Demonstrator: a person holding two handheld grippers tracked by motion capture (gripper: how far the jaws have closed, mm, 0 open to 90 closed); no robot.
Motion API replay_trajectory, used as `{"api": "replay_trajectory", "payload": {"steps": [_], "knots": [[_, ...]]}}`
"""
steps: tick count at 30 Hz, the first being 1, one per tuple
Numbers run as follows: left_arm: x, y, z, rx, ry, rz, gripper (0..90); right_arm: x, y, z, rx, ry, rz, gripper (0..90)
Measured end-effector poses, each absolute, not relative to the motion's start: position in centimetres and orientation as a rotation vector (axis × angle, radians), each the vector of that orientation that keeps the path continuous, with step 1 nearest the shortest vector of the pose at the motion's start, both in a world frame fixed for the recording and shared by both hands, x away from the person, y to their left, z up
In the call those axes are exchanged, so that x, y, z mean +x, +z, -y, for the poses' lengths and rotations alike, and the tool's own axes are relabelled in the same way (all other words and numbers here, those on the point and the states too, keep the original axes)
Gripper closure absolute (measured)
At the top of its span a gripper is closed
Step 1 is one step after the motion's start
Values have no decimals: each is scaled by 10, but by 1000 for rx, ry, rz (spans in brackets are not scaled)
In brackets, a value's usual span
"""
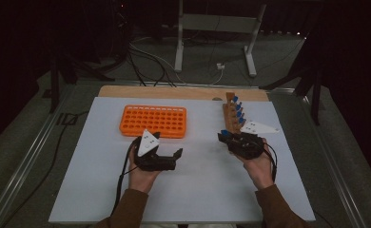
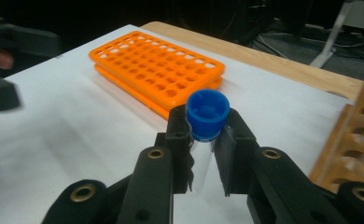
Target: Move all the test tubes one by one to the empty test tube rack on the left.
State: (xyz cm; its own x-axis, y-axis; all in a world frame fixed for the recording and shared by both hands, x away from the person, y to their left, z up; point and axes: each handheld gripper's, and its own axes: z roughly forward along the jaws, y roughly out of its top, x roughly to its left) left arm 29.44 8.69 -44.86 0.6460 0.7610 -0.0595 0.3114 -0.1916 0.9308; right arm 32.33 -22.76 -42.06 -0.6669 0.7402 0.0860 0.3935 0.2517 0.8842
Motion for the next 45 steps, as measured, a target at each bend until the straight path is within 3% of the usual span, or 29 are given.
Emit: {"api": "replay_trajectory", "payload": {"steps": [8, 14, 16, 17, 18, 22, 35, 41, 45], "knots": [[297, -456, -46, 1820, 456, -802, 90, 318, -418, 215, 992, 1404, -2230, 766], [302, -462, -17, 1876, 441, -763, 186, 316, -421, 206, 976, 1419, -2273, 766], [302, -463, -14, 1883, 443, -751, 233, 315, -422, 204, 967, 1417, -2277, 765], [302, -464, -11, 1887, 446, -744, 278, 315, -422, 203, 960, 1414, -2282, 765], [303, -465, -6, 1889, 442, -723, 383, 314, -423, 201, 957, 1417, -2291, 765], [303, -465, -3, 1888, 432, -700, 542, 314, -424, 200, 959, 1431, -2305, 765], [302, -463, 0, 1895, 412, -639, 759, 315, -428, 197, 963, 1453, -2338, 766], [302, -463, 1, 1898, 411, -621, 780, 315, -427, 198, 963, 1454, -2340, 761], [305, -462, -1, 1892, 421, -643, 781, 316, -423, 205, 972, 1526, -2296, 533]]}}
